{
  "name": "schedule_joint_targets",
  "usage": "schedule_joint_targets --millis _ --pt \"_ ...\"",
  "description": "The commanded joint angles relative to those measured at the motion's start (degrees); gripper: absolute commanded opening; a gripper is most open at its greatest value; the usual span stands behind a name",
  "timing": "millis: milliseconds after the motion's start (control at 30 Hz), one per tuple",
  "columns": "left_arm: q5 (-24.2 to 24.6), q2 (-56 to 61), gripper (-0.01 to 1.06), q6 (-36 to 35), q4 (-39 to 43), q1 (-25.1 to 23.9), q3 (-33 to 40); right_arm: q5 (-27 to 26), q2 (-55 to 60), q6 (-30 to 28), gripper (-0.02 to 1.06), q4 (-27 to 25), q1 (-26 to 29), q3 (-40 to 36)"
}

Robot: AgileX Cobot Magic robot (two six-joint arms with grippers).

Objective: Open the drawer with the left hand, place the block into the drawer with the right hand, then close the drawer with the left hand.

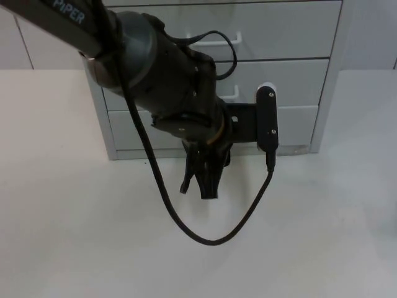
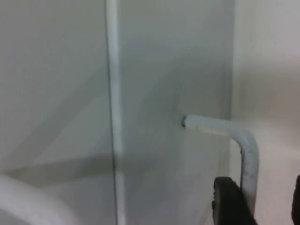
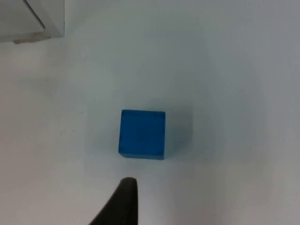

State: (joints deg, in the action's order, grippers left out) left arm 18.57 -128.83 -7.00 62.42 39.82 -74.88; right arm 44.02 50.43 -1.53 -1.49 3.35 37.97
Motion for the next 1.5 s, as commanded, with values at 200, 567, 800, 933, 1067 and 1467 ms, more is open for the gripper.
schedule_joint_targets --millis 200,567,800,933,1067,1467 --pt "1.8 -6.6 -0.01 -0.6 -2.9 0.4 1.5 -0.5 0.0 0.0 1.01 -0.2 0.1 0.2" --pt "10.9 -5.5 0.00 3.9 -7.1 7.1 1.5 -0.7 0.0 0.0 1.01 -0.2 0.1 0.2" --pt "14.2 -0.7 0.00 23.6 -33.9 10.0 1.5 -0.5 0.0 0.0 1.01 -0.2 0.1 0.2" --pt "15.4 2.6 0.00 27.1 -37.9 11.6 3.8 -0.4 0.0 0.0 1.01 -0.2 0.1 0.2" --pt "15.2 7.0 0.00 28.1 -37.7 14.0 10.3 -0.4 0.0 0.0 1.01 -0.2 0.1 0.2" --pt "13.6 9.9 0.00 27.7 -38.3 14.8 15.3 -0.2 0.0 0.0 1.01 -0.2 0.1 0.2"
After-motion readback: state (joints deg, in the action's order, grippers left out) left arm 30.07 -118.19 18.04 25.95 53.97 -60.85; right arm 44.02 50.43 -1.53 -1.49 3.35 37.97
